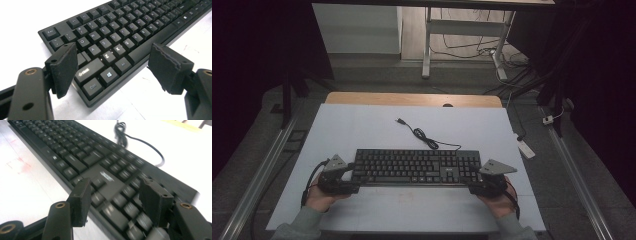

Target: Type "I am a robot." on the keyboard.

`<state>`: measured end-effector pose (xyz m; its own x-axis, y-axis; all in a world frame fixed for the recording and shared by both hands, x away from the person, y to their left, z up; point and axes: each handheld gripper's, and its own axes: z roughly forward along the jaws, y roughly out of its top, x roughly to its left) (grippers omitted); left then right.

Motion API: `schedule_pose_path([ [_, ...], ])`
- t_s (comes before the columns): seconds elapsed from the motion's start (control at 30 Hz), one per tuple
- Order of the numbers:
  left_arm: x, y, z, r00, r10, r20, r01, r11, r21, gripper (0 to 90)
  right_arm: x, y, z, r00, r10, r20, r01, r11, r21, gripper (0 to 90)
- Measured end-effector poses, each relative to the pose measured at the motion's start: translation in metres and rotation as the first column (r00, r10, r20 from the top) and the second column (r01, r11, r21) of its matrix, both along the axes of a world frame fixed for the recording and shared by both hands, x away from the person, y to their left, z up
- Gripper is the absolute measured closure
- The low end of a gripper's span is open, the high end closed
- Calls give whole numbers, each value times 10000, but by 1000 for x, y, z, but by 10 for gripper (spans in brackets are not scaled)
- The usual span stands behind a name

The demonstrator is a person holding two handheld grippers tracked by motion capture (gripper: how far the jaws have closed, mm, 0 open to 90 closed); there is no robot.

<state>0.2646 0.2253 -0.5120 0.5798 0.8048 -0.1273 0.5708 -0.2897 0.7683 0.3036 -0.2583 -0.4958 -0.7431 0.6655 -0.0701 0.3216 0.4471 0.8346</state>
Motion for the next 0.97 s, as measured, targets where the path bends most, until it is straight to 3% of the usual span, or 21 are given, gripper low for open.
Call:
schedule_pose_path([
  [0.27,-5,7,-3,9999,152,74,-152,9999,6,242,-6,-24,-5,9996,-276,-36,276,9996,22,424],
  [0.97,-4,6,-1,9998,106,189,-106,9999,9,242,-4,-22,-6,9998,-185,-24,184,9998,-81,422],
])
